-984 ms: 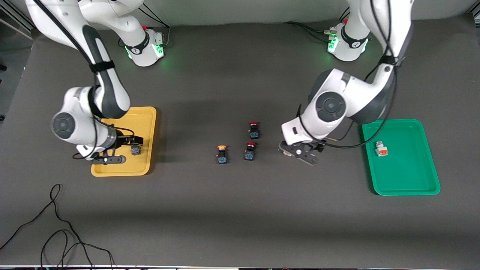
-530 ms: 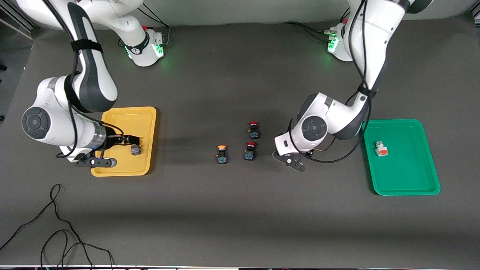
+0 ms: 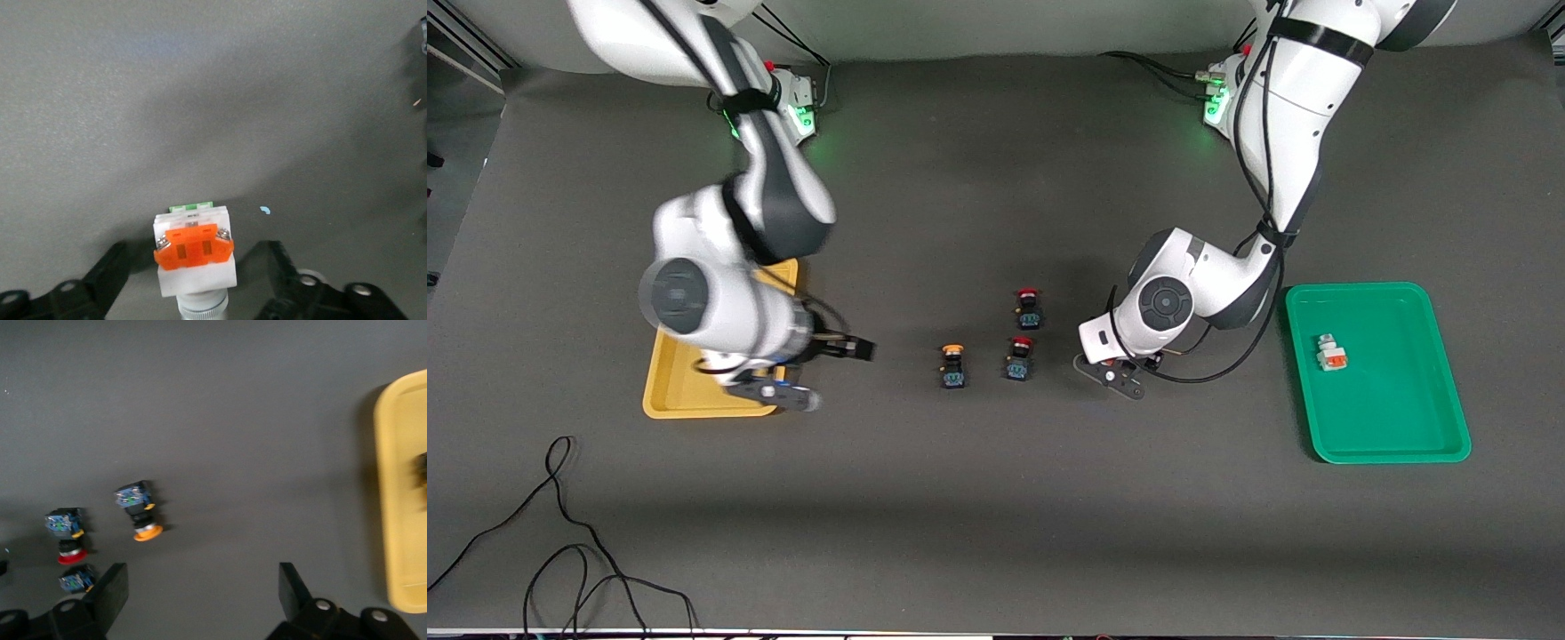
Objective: Place green and yellow buttons in trays
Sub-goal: 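Grasp another white button with the left gripper, another blue with the right gripper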
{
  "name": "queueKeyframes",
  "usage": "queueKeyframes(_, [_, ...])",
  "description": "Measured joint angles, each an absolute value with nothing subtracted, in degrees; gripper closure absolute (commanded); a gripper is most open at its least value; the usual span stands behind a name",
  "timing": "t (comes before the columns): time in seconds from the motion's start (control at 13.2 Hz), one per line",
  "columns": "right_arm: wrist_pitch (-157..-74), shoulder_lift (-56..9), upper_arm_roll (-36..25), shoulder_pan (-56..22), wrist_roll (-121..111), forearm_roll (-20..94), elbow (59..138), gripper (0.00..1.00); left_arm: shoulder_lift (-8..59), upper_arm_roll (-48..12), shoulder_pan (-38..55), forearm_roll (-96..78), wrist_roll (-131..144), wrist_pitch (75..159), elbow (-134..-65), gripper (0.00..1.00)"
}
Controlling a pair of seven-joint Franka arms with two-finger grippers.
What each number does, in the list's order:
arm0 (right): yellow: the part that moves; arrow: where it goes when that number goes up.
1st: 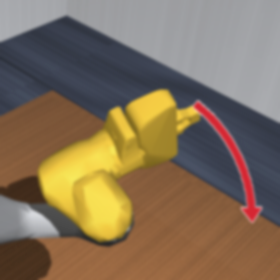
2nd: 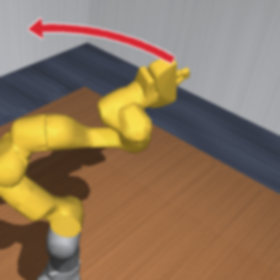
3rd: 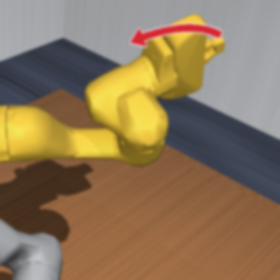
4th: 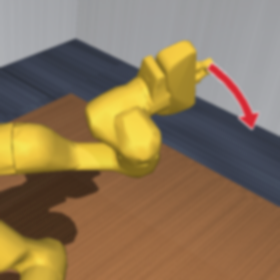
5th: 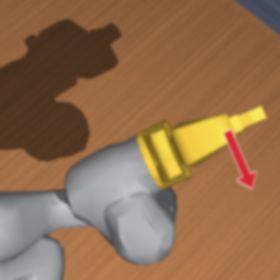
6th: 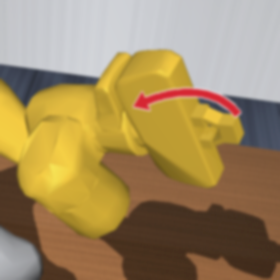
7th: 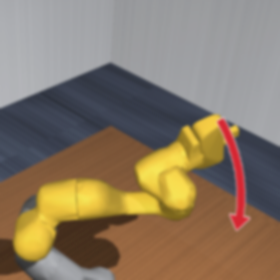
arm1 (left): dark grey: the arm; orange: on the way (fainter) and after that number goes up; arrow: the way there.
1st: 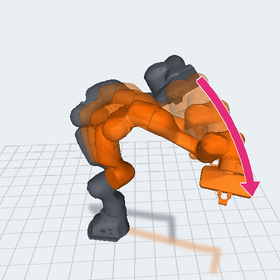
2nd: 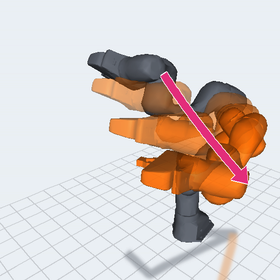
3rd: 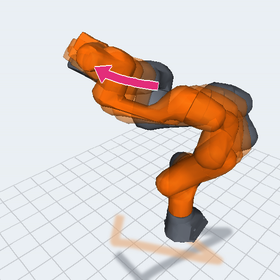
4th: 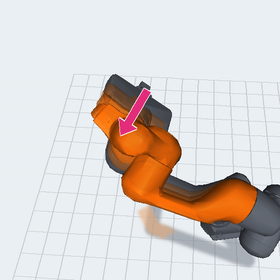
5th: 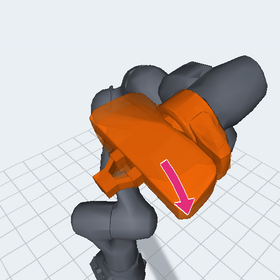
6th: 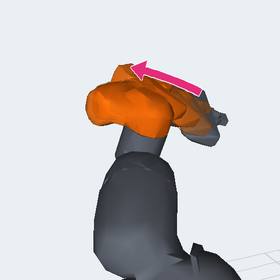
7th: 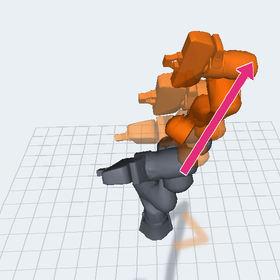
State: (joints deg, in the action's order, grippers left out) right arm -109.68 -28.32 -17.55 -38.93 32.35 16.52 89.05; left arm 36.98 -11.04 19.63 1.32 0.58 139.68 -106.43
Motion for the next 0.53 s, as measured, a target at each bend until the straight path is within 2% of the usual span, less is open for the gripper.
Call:
queueKeyframes(0.08, [-112.04,-30.63,-17.51,-40.89,34.79,16.64,88.28,0.0,36.71,-11.0,19.62,1.32,0.72,139.67,-106.4,0.94])
queueKeyframes(0.15, [-114.56,-32.91,-17.5,-42.41,36.09,17.25,87.9,0.0,36.38,-10.97,19.61,1.31,1.24,139.64,-106.38,1.0])
queueKeyframes(0.53, [-126.36,-41.86,-17.5,-45.29,36.43,22.12,87.39,0.0,34.33,-10.87,19.46,1.25,5.53,136.28,-105.17,1.0])
